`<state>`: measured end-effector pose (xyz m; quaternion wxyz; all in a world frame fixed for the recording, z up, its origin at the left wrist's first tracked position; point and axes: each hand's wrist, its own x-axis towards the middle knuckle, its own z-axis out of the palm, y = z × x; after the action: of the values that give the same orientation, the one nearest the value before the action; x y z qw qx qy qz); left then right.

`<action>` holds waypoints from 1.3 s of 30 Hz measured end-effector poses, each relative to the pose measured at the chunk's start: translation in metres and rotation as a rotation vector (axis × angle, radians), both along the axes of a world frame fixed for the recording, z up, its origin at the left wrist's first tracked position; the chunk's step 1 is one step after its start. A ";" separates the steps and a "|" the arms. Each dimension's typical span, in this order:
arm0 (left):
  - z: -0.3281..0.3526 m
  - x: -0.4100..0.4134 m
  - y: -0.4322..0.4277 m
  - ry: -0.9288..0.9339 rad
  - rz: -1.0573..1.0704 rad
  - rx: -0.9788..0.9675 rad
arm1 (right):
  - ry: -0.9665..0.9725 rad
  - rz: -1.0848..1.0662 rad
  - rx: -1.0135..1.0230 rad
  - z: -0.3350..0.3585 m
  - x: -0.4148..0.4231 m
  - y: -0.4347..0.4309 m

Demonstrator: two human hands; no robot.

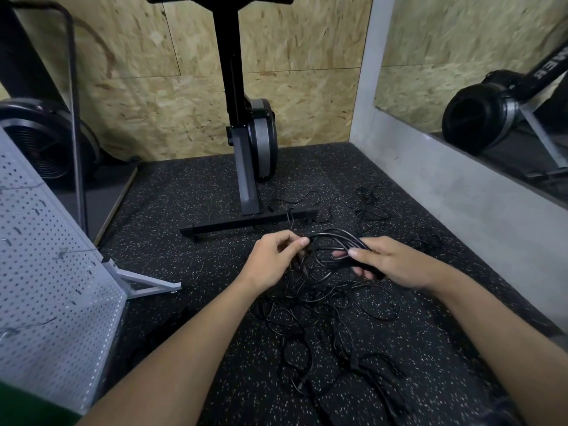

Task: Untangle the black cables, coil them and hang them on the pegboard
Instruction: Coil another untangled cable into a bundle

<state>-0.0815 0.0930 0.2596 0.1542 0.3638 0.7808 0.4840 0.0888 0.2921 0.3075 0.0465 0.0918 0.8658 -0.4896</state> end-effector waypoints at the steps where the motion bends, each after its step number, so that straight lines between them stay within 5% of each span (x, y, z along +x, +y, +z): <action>1: -0.001 -0.001 -0.001 -0.064 -0.024 -0.006 | 0.035 -0.035 -0.019 0.001 0.001 0.000; 7: -0.006 0.008 0.002 -0.358 -0.217 -0.045 | 0.193 -0.225 -0.127 0.001 0.001 0.004; 14: -0.001 0.025 0.018 -0.303 -0.023 0.111 | 0.314 -0.503 -0.085 -0.007 -0.013 -0.016; 26: 0.024 0.045 0.029 -0.823 0.059 0.406 | 0.248 -0.391 -0.073 -0.021 -0.019 -0.045; 31: 0.026 0.044 0.027 -0.880 0.031 0.406 | 0.163 -0.352 -0.081 -0.015 -0.015 -0.045; 34: 0.020 0.038 0.023 -0.745 0.038 0.332 | 0.074 -0.345 -0.086 -0.018 -0.015 -0.042; 37: 0.010 0.030 0.020 -0.284 0.092 0.189 | 0.110 -0.410 -0.061 -0.019 -0.017 -0.040; 39: 0.005 0.031 0.019 -0.134 0.014 0.053 | 0.150 -0.455 -0.103 -0.015 -0.018 -0.037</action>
<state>-0.0503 0.1116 0.2642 0.1929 0.3292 0.7581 0.5290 0.0707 0.2548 0.2924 -0.1250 0.2455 0.7976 -0.5366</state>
